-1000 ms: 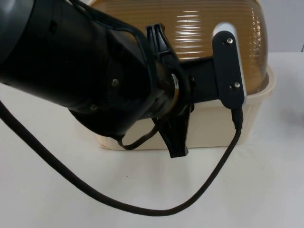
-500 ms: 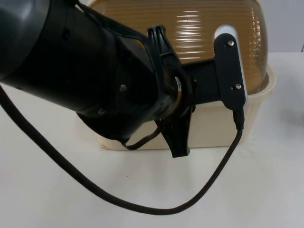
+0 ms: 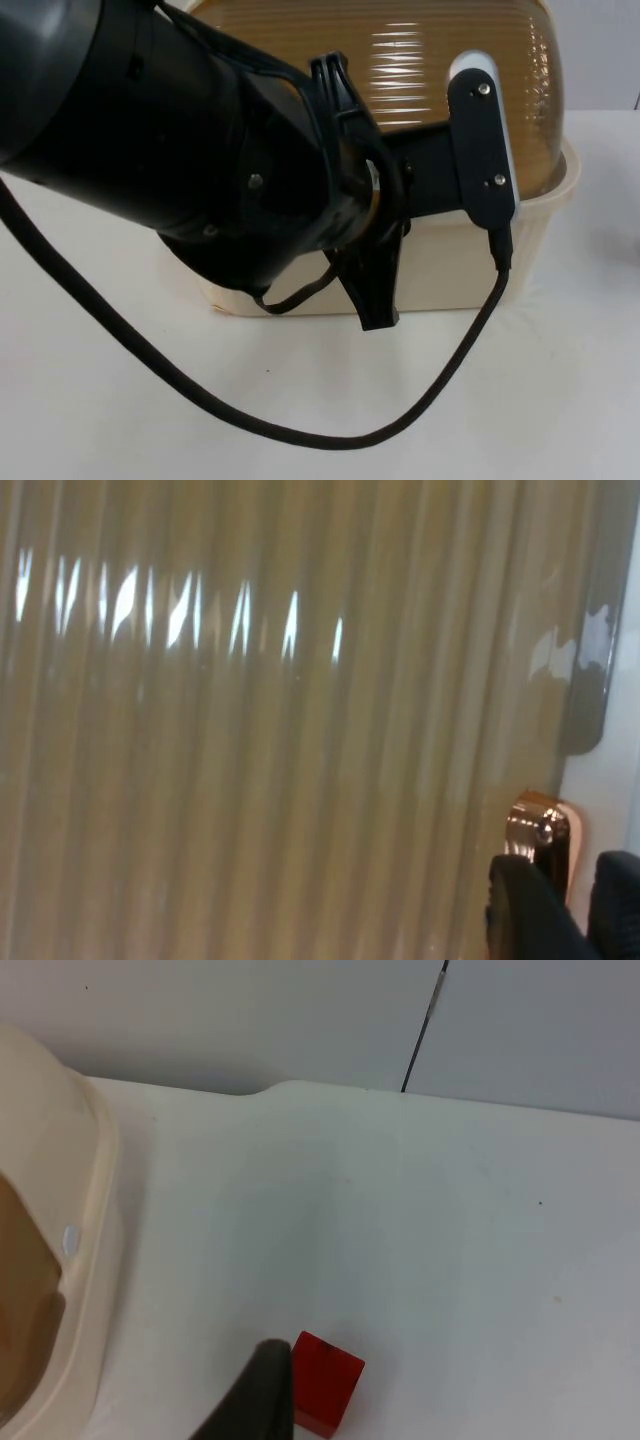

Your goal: Open the box lid with the left hand, place the block into the box with the right hand, then close the box lid with the left hand.

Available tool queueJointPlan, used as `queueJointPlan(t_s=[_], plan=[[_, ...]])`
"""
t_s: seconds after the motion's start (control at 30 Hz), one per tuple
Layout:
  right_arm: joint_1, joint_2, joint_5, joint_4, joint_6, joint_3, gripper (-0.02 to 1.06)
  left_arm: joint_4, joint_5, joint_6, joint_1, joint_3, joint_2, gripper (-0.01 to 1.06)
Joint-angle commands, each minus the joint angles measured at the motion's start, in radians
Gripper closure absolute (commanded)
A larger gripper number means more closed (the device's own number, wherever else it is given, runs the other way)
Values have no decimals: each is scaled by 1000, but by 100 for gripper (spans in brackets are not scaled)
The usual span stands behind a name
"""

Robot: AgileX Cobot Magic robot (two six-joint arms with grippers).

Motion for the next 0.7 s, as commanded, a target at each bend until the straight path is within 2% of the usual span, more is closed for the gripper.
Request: queueJointPlan(t_s=[0.0,0.13,0.27,0.67], plan=[[4,-2,-4,-5,-9,-5,5,-14,-6,-16,6,-4,10,86],[4,-2,-4,-5,-9,-5,5,-14,-6,-16,6,-4,10,91],[4,-2,-4,-5,-9,-5,5,-14,3,-16,6,-4,10,105],[4,-2,-4,-5,-9,-5,5,-36,3,-15,-2,-4,-2,105]])
